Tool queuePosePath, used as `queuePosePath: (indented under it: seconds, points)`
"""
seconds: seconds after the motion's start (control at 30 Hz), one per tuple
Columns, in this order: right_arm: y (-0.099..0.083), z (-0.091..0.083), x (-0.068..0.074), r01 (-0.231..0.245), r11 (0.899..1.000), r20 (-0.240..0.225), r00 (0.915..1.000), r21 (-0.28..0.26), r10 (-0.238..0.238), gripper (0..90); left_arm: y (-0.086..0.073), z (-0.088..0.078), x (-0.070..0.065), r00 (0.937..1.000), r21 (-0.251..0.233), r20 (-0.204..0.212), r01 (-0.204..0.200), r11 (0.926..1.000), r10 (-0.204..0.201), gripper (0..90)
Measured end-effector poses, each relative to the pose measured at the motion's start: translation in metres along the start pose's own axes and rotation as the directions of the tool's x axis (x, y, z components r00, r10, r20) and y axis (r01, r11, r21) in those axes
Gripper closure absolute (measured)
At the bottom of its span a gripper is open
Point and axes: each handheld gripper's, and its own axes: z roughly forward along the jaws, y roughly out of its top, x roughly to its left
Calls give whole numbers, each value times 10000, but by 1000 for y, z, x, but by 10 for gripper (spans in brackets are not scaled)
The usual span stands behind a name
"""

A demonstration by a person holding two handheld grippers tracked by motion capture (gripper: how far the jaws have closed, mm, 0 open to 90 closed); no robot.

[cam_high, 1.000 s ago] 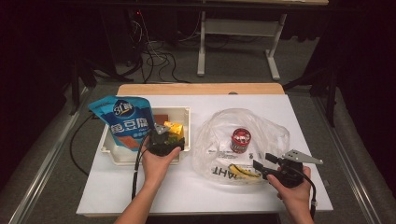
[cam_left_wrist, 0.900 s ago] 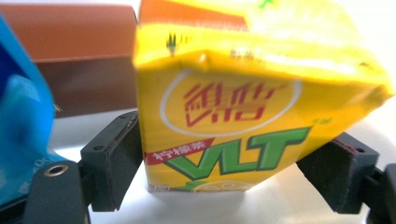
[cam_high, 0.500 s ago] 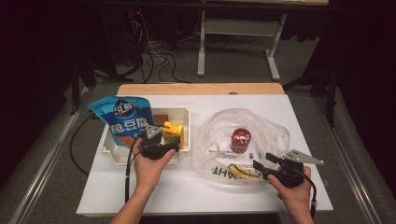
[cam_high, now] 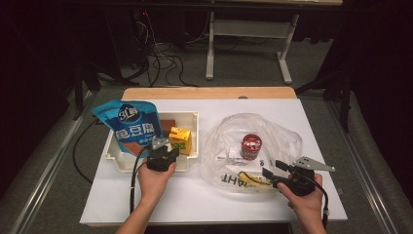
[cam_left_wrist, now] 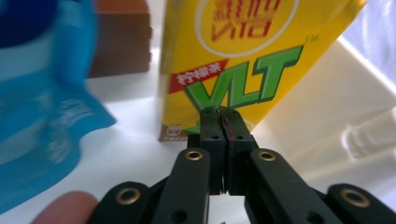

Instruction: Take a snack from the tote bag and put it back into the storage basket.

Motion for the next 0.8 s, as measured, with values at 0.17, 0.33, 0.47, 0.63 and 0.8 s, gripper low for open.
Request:
queuePosePath:
  seconds: [0.17,0.33,0.47,0.63,0.8]
  points:
    - [-1,0,-2,-12,10000,-15,10000,24,12,331,7,9,-1,9996,180,-267,140,9997,-135,900]
    - [-1,1,-2,-26,10000,-15,10000,52,26,332,14,18,-1,9994,345,-333,50,9994,-39,900]
    - [-1,1,-2,32,10000,-22,10000,52,-32,332,19,25,0,9993,420,-356,134,9990,-119,900]
    - [-1,1,-2,5,10000,-18,10000,65,-5,332,20,35,-5,9996,505,-146,264,9984,-257,900]
    - [-1,1,-2,-33,10000,-29,10000,68,34,333,24,42,-10,9996,523,-59,267,9983,-265,900]
